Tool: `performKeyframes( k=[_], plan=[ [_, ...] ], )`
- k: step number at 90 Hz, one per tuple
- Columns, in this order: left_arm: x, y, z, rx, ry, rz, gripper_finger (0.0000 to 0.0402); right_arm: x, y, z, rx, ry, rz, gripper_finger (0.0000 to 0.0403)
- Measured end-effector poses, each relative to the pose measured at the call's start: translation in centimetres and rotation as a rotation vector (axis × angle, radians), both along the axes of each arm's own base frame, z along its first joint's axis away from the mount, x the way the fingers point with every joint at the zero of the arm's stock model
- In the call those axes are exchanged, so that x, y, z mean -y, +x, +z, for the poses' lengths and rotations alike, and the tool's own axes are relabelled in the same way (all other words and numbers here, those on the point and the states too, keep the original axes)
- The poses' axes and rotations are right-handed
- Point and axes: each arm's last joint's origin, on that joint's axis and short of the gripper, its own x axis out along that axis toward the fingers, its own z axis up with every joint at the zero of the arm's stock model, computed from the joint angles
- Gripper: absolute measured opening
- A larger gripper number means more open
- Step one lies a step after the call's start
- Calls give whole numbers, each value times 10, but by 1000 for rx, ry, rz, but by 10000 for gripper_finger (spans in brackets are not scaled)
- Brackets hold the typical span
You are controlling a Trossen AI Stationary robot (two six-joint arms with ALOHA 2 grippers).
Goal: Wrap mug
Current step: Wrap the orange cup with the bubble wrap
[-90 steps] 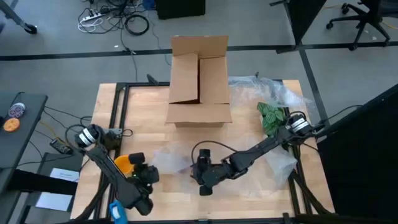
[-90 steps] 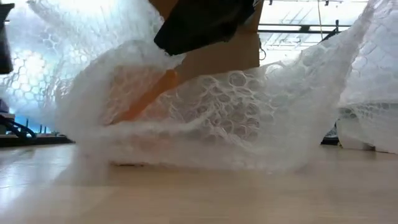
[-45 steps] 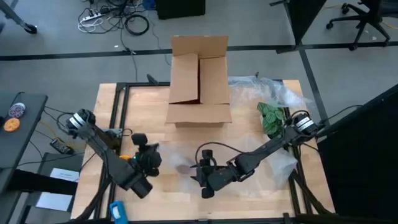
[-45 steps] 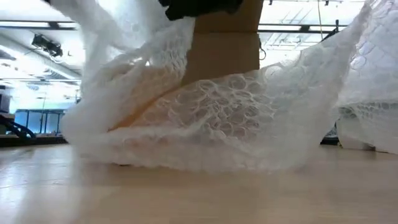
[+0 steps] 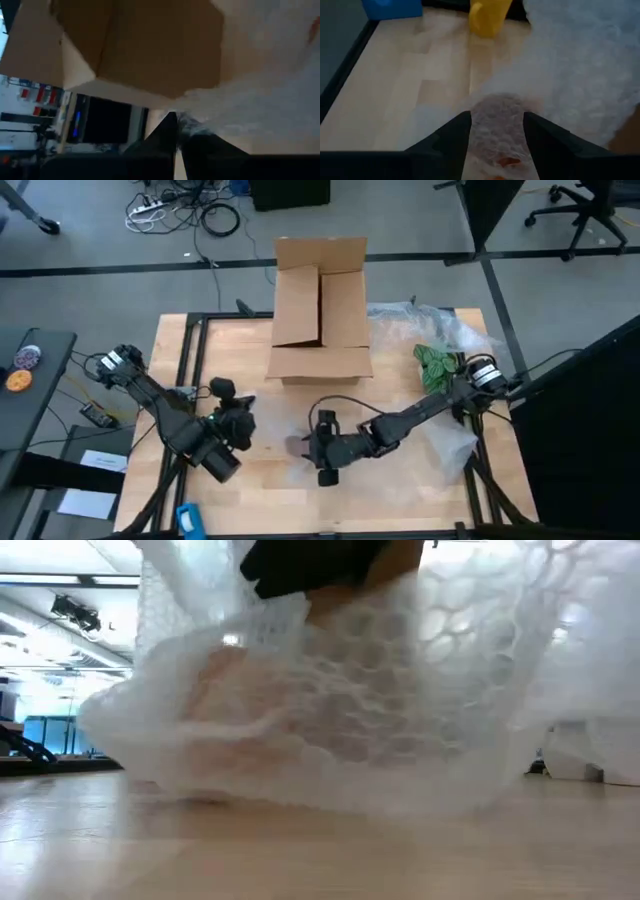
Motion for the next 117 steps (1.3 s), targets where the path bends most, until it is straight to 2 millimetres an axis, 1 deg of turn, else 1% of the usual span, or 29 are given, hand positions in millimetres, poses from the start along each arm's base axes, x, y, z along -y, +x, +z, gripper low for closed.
performKeyframes(
  k=[9, 20, 42, 58, 71, 84, 89, 93, 117],
  plan=[
    [8, 9, 0, 33, -29, -51, 0, 6, -1, -9, -29, 6, 4, 162],
    [14, 18, 2, 48, -23, -113, 0, 16, 0, -20, -38, 4, -17, 162],
    [14, 39, 10, 124, -40, -152, 0, 34, 8, -23, 23, 91, 17, 162],
    [13, 50, 13, 141, -110, -188, 0, 47, 9, -30, 1, 110, 20, 154],
    [10, 52, 13, 140, -118, -176, 0, 54, 11, -30, -6, 126, 59, 119],
    [10, 52, 12, 143, -130, -178, 0, 58, 13, -30, -10, 102, 97, 55],
    [11, 53, 8, 147, -132, -179, 0, 58, 13, -30, -10, 79, 124, 22],
    [10, 52, 4, 134, -125, -179, 0, 57, 13, -30, -10, 69, 136, 10],
    [9, 53, -34, 111, -125, -179, 0, 57, 12, -31, -18, 51, 179, 1]
  ],
)
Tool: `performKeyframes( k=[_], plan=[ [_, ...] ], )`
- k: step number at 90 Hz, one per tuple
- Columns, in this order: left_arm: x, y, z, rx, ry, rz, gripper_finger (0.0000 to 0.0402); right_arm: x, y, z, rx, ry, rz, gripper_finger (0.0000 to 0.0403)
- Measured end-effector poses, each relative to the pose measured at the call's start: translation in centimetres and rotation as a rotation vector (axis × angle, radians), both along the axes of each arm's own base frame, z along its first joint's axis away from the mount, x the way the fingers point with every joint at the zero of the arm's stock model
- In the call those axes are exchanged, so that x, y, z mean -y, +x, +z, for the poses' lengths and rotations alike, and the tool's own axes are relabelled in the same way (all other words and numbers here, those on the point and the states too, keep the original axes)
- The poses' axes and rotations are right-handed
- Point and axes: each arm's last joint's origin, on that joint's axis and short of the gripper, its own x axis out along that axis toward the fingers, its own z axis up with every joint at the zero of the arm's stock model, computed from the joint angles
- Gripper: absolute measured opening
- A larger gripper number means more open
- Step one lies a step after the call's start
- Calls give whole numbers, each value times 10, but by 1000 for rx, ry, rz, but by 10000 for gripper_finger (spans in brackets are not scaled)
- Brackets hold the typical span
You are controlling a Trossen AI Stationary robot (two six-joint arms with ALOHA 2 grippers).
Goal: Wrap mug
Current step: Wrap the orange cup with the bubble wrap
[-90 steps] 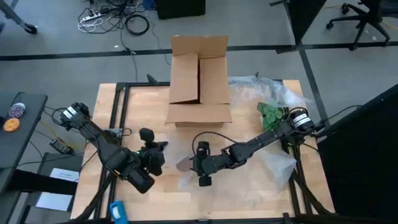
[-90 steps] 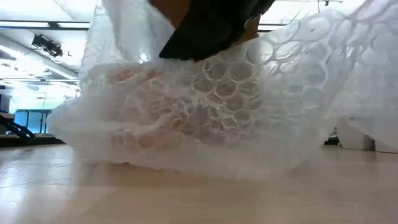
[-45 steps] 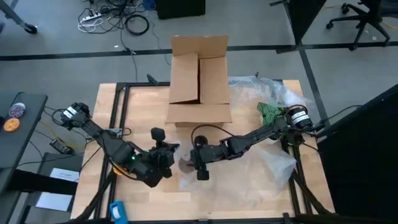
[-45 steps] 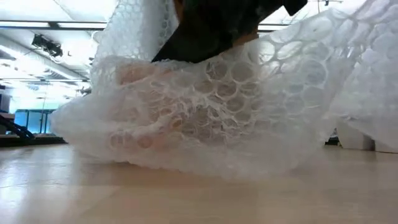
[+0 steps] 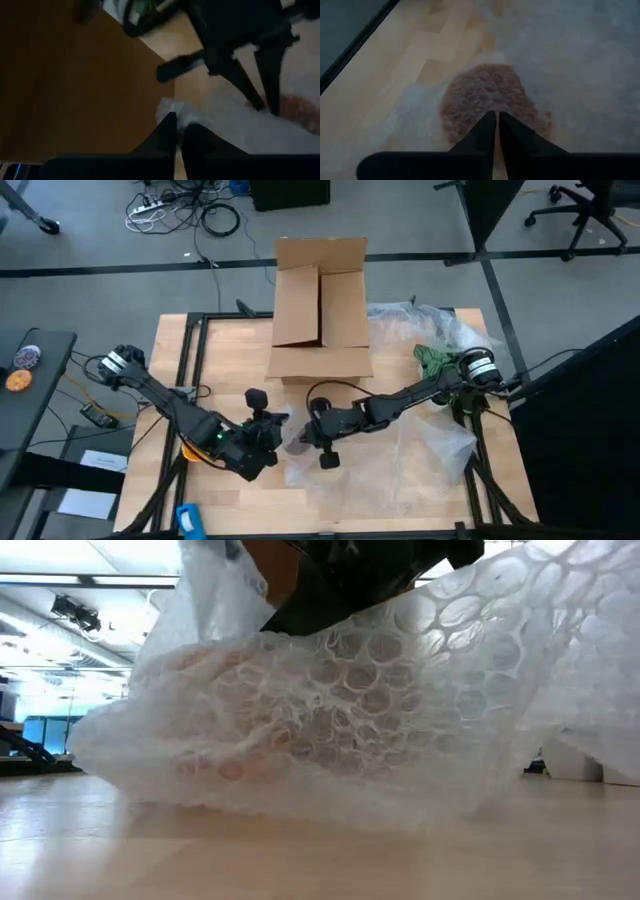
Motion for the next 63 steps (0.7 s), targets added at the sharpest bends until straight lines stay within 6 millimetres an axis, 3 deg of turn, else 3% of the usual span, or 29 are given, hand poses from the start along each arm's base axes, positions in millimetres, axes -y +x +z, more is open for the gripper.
performKeyframes(
  k=[12, 53, 63],
  plan=[
    [2, 2, -13, 2, -46, -45, 0, 1, 2, 4, -16, -22, 14, 0],
    [2, 1, -17, -1, -19, -50, 0, 1, 3, 66, -237, -114, 39, 0],
    [1, 1, -17, 3, -8, -42, 0, 3, 5, 86, -192, -132, -98, 0]
  ],
)
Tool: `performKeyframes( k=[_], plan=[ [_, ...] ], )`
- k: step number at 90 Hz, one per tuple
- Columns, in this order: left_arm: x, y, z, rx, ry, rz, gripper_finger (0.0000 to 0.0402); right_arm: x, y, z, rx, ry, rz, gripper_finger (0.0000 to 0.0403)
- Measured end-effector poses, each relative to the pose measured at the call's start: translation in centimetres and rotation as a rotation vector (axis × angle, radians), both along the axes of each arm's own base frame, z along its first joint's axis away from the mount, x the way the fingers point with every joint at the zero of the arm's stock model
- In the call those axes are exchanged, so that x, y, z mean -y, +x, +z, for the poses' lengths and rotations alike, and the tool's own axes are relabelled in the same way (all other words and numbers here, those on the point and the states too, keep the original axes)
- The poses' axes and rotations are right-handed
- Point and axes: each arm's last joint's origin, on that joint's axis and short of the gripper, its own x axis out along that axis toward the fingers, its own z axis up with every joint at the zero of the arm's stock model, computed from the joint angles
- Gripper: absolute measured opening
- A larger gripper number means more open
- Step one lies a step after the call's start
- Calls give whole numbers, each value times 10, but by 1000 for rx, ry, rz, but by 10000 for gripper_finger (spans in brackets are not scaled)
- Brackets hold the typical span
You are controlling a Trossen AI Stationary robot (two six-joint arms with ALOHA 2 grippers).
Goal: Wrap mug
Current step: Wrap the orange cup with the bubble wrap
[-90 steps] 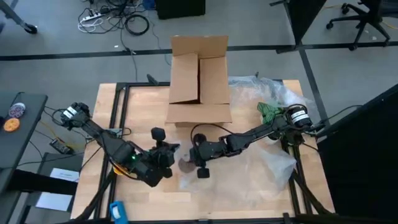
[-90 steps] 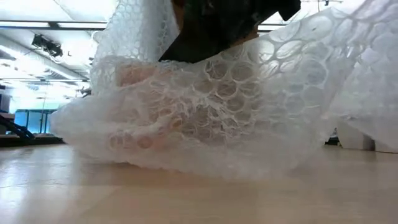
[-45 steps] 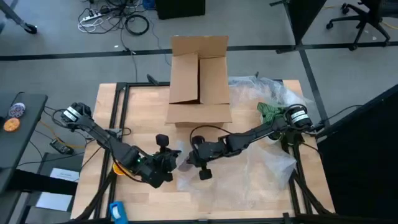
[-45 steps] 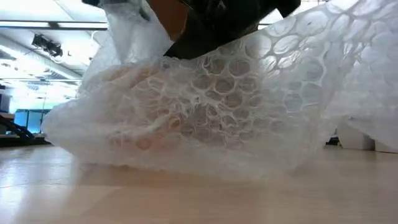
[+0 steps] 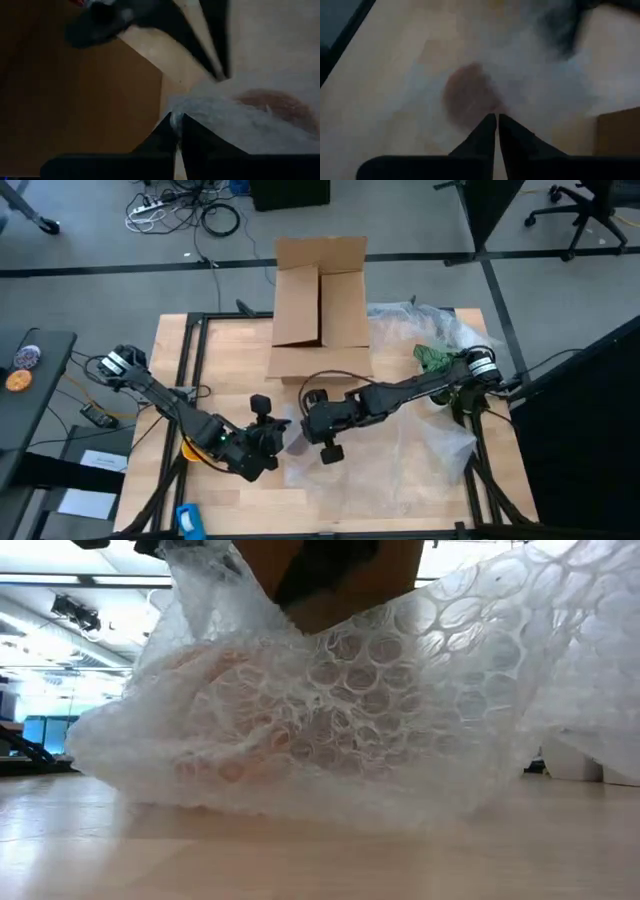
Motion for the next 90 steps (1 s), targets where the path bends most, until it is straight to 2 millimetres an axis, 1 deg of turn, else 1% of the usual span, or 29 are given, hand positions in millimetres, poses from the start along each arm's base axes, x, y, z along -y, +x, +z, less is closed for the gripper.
performKeyframes(
  k=[5, 9, 14, 20, 30, 40, 53, 69, 82, 90],
  plan=[
    [0, 0, 0, -1, -2, 2, 0, 3, -2, 6, -5, -54, -74, 0],
    [0, -1, -1, -1, -8, 7, 0, 6, -5, 7, -23, -108, -120, 0],
    [0, -2, -1, -6, -17, 9, 0, 9, -8, 4, -64, -147, -166, 0],
    [0, -3, -2, -16, -32, 13, 0, 13, -8, -6, -104, -114, -190, 0],
    [0, -3, -3, -24, -62, 14, 0, 11, -4, -29, -117, -3, -127, 0],
    [-1, -4, -8, -32, -78, 20, 0, 6, 2, -45, -28, 93, -54, 0],
    [-2, -6, -13, -44, -73, 21, 0, 2, 8, -46, 75, 162, 11, 0],
    [-1, -5, -16, -31, -90, 14, 0, 3, 9, -58, 135, 212, 50, 0],
    [0, -3, -15, -2, -111, 11, 0, 13, 6, -75, 119, 242, 37, 0],
    [1, -2, -14, 13, -121, 11, 0, 16, 4, -81, 111, 251, 30, 0]
  ],
)
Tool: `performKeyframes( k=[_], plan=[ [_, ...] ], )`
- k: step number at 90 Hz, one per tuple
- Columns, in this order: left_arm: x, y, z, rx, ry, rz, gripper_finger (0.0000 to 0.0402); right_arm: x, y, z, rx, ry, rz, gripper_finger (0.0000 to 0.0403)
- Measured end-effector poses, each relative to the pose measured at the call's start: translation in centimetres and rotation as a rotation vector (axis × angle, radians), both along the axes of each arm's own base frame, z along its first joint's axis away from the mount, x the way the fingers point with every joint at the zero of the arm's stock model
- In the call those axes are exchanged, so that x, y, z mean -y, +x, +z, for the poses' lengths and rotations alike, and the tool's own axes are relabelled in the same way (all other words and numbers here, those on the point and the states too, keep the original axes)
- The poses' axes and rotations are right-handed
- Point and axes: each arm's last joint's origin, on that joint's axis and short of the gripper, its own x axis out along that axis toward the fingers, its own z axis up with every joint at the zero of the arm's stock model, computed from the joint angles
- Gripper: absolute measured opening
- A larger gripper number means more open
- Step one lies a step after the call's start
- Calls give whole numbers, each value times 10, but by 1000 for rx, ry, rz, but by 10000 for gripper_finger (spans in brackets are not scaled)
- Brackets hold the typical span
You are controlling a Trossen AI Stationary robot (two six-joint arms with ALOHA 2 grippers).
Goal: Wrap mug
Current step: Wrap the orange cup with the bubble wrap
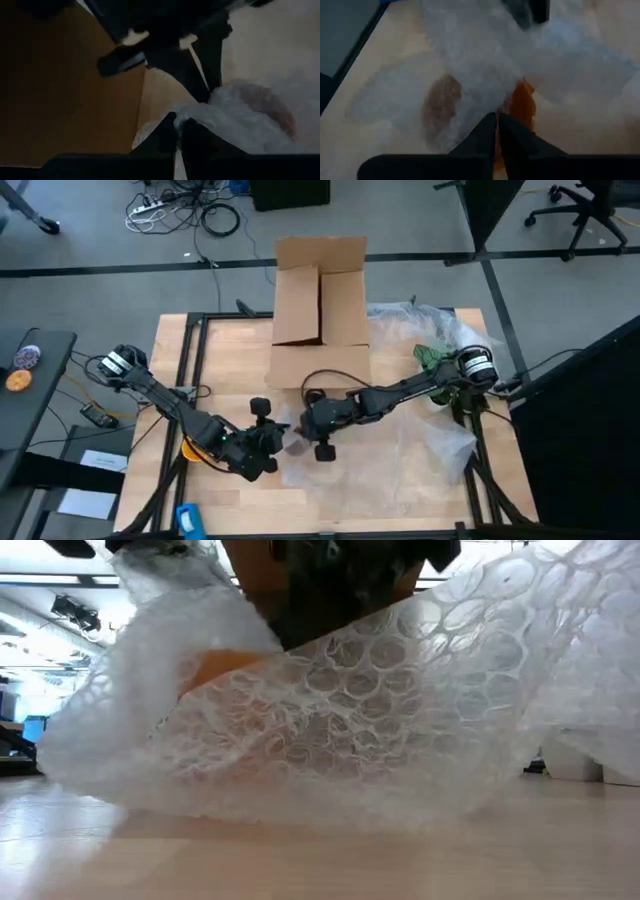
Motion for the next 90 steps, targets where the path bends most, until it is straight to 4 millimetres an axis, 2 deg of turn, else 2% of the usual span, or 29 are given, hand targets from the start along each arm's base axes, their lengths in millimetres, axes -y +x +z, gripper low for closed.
performKeyframes(
  k=[12, 33, 44, 54, 67, 90],
  plan=[
    [1, 1, -2, 31, -31, -1, 0, 1, -3, -7, -29, 8, -9, 0],
    [-1, -2, -31, 68, -109, -14, 0, -6, -5, -8, -35, 7, 5, 0],
    [-1, -1, -38, 110, -158, -29, 0, -6, -7, -7, -50, 4, 6, 0],
    [-4, 6, -45, 118, -194, -35, 0, -6, -11, -4, -78, 10, -3, 0],
    [-8, 18, -56, 107, -142, -47, 0, -4, -19, 3, -110, 12, -21, 0],
    [-18, 40, -63, 136, -162, -85, 0, -4, -36, 15, -202, 5, -36, 0]
  ],
)
